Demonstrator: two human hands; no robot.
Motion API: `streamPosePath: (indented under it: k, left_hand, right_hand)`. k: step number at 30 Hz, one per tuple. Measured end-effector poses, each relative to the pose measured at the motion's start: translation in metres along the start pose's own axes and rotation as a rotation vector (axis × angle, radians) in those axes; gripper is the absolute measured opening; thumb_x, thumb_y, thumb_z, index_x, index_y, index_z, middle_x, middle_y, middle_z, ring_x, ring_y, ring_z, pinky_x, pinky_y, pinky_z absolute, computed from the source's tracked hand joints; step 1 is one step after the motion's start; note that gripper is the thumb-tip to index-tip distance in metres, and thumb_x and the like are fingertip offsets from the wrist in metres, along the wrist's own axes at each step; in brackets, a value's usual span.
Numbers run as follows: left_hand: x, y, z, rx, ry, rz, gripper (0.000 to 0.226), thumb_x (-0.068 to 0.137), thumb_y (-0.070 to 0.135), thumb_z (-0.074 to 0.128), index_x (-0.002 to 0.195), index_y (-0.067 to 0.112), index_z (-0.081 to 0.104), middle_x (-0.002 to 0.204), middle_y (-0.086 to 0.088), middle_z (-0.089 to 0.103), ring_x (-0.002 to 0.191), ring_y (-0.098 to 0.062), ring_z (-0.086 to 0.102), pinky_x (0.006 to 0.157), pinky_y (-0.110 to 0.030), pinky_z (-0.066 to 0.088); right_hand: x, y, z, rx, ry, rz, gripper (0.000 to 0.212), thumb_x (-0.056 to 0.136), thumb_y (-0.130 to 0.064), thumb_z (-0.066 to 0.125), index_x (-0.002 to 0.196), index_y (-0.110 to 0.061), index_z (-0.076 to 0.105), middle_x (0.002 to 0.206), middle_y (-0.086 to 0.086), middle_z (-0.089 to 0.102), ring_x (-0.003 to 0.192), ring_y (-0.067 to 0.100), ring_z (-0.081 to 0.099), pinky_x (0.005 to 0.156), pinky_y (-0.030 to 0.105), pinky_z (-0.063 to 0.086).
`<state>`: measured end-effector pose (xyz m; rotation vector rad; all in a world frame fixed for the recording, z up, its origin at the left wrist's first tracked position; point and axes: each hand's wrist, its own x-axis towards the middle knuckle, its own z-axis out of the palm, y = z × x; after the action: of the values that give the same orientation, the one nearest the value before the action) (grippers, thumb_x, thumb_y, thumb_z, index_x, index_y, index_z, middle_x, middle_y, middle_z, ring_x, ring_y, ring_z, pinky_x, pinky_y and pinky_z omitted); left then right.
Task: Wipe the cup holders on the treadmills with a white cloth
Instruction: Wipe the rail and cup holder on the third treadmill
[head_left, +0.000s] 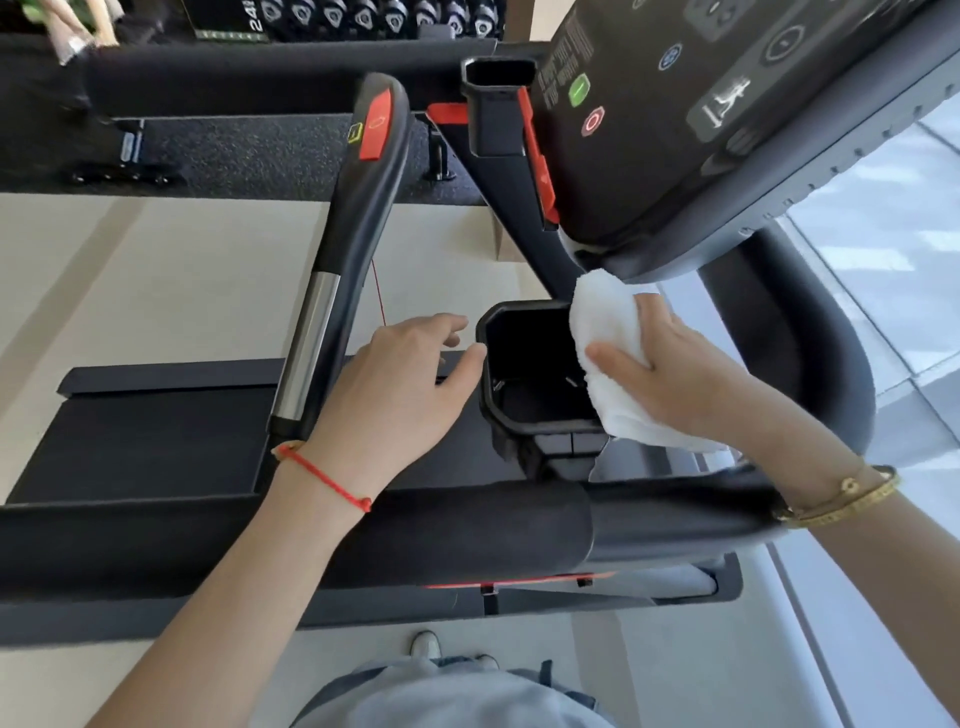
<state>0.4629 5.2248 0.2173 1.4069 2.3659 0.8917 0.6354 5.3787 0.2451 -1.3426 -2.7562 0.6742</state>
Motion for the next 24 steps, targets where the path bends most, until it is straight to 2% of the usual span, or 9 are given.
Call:
streamPosePath:
  k: [3, 5, 8, 11, 14, 16, 18, 20, 24]
  left_hand:
    - [0.005, 0.004, 0.001, -0.029, -0.040, -0.041, 0.044, 0.098, 0.045, 0.048, 0.136, 0.024, 0.058, 0.120, 0.009, 0.068, 0.106, -0.010, 0.065, 0.095, -0.040, 0.053]
    - [0.008, 0.007, 0.002, -0.040, -0.060, -0.067, 0.039, 0.098, 0.045, 0.048, 0.128, 0.025, 0.063, 0.110, 0.009, 0.070, 0.099, -0.010, 0.066, 0.090, -0.039, 0.055]
    - [0.012, 0.011, 0.004, -0.067, -0.068, -0.079, 0.033, 0.097, 0.046, 0.048, 0.112, 0.025, 0.068, 0.095, 0.011, 0.070, 0.089, -0.009, 0.067, 0.082, -0.039, 0.057]
    - [0.014, 0.012, 0.006, -0.133, -0.043, -0.092, 0.030, 0.094, 0.044, 0.051, 0.106, 0.024, 0.070, 0.087, 0.015, 0.069, 0.083, -0.002, 0.066, 0.081, -0.035, 0.057]
    - [0.017, 0.012, 0.008, -0.211, 0.003, -0.112, 0.018, 0.092, 0.034, 0.059, 0.099, 0.025, 0.073, 0.081, 0.021, 0.069, 0.082, 0.004, 0.066, 0.081, -0.017, 0.053]
    - [0.019, 0.013, 0.009, -0.246, 0.018, -0.127, 0.014, 0.090, 0.030, 0.063, 0.094, 0.024, 0.074, 0.079, 0.022, 0.069, 0.082, 0.007, 0.065, 0.078, -0.007, 0.049]
    - [0.021, 0.012, 0.009, -0.253, 0.027, -0.126, 0.014, 0.088, 0.030, 0.063, 0.092, 0.023, 0.074, 0.079, 0.021, 0.070, 0.082, 0.006, 0.065, 0.078, -0.008, 0.049]
    - [0.021, 0.011, 0.009, -0.265, 0.032, -0.119, 0.013, 0.087, 0.028, 0.064, 0.092, 0.023, 0.075, 0.081, 0.020, 0.071, 0.082, 0.005, 0.066, 0.078, -0.012, 0.051]
    - [0.017, 0.008, 0.010, -0.296, 0.053, -0.091, 0.011, 0.090, 0.022, 0.067, 0.097, 0.024, 0.076, 0.083, 0.023, 0.070, 0.082, 0.006, 0.067, 0.078, -0.010, 0.051]
  right_hand:
    - [0.017, -0.005, -0.004, -0.025, -0.050, -0.058, 0.043, 0.098, -0.040, 0.046, 0.122, -0.006, 0.038, 0.123, 0.015, 0.052, 0.093, 0.024, 0.047, 0.077, 0.033, 0.033]
    - [0.020, -0.004, -0.006, 0.032, -0.077, -0.062, 0.045, 0.099, -0.037, 0.046, 0.130, -0.005, 0.037, 0.125, 0.015, 0.053, 0.091, 0.021, 0.047, 0.072, 0.027, 0.030]
    - [0.009, 0.001, -0.003, 0.111, -0.084, -0.031, 0.057, 0.099, -0.036, 0.046, 0.146, -0.012, 0.025, 0.135, 0.012, 0.047, 0.105, 0.025, 0.050, 0.078, 0.027, 0.031]
    - [-0.004, 0.002, 0.005, -0.094, 0.061, -0.093, 0.063, 0.096, -0.041, 0.041, 0.148, -0.009, 0.024, 0.137, 0.012, 0.044, 0.117, 0.030, 0.047, 0.089, 0.033, 0.036]
    - [-0.005, 0.003, 0.006, -0.264, 0.190, -0.212, 0.061, 0.093, -0.040, 0.040, 0.141, -0.001, 0.038, 0.123, 0.017, 0.054, 0.104, 0.032, 0.054, 0.088, 0.039, 0.046]
    - [-0.004, 0.004, 0.004, -0.340, 0.263, -0.315, 0.055, 0.091, -0.028, 0.055, 0.137, 0.001, 0.045, 0.117, 0.018, 0.057, 0.094, 0.033, 0.055, 0.081, 0.042, 0.050]
    - [-0.005, 0.002, 0.004, -0.415, 0.277, -0.442, 0.060, 0.082, -0.013, 0.067, 0.137, 0.002, 0.047, 0.124, 0.019, 0.055, 0.095, 0.034, 0.054, 0.082, 0.043, 0.050]
    - [0.001, -0.004, 0.005, -0.410, 0.260, -0.572, 0.065, 0.076, -0.003, 0.069, 0.137, 0.000, 0.048, 0.133, 0.018, 0.052, 0.105, 0.033, 0.054, 0.088, 0.041, 0.048]
    - [0.042, -0.014, 0.006, -0.358, 0.177, -0.709, 0.054, 0.086, -0.011, 0.063, 0.137, -0.003, 0.048, 0.132, 0.013, 0.054, 0.114, 0.031, 0.054, 0.098, 0.040, 0.046]
